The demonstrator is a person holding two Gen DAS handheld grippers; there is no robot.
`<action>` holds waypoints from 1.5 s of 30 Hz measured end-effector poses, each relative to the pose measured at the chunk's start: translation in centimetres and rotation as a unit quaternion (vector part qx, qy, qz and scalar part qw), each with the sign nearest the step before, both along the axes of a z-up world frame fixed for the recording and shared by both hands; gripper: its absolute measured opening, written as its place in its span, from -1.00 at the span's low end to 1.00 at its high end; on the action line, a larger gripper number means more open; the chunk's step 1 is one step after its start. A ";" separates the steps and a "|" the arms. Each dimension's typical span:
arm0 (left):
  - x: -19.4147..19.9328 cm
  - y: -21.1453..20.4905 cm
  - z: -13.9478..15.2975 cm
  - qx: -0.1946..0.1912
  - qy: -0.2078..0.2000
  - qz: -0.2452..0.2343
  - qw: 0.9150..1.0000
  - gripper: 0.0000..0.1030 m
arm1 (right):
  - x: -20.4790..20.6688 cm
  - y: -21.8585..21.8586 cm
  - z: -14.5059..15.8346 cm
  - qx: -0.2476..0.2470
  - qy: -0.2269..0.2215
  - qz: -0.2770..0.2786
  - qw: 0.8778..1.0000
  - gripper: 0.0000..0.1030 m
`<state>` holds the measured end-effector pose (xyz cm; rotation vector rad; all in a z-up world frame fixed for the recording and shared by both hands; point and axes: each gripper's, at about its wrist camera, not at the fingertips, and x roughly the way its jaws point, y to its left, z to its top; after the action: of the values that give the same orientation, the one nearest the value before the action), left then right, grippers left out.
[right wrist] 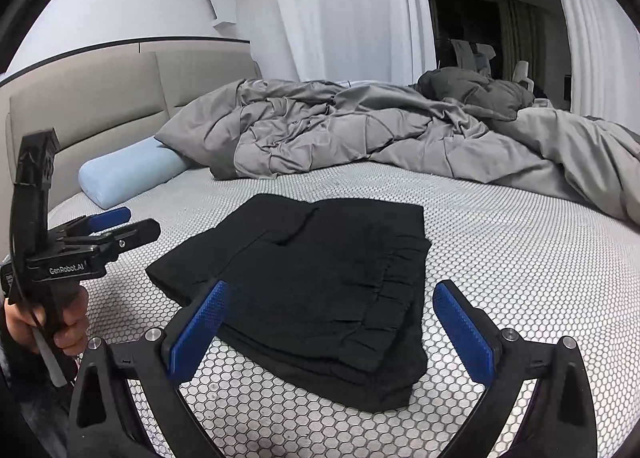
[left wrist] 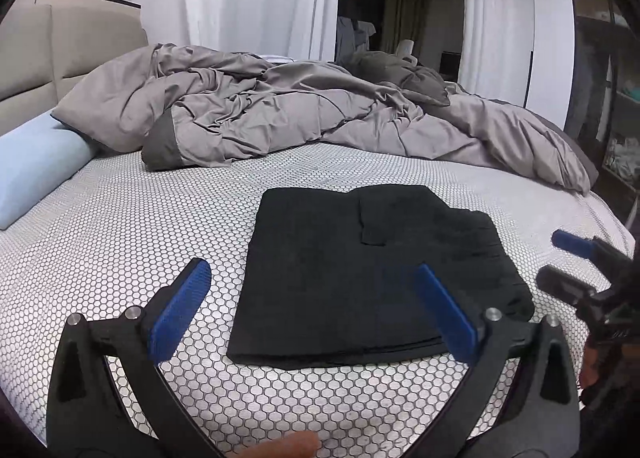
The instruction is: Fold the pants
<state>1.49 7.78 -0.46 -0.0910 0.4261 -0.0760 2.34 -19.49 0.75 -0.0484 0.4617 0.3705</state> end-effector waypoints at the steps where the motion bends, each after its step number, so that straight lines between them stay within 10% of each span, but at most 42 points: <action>1: -0.2 0.0 0.1 0.001 -0.002 0.000 1.000 0.98 | 0.1 0.1 -0.1 0.000 0.001 -0.001 1.000 1.00; 45: -0.4 1.0 -0.3 0.027 0.000 0.001 1.000 0.98 | 0.9 0.2 -0.7 -0.006 0.021 0.001 1.000 1.00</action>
<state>1.12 8.77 -0.78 -0.0389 0.4275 -0.0617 3.29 -19.32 0.01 -0.0519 0.5052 0.3711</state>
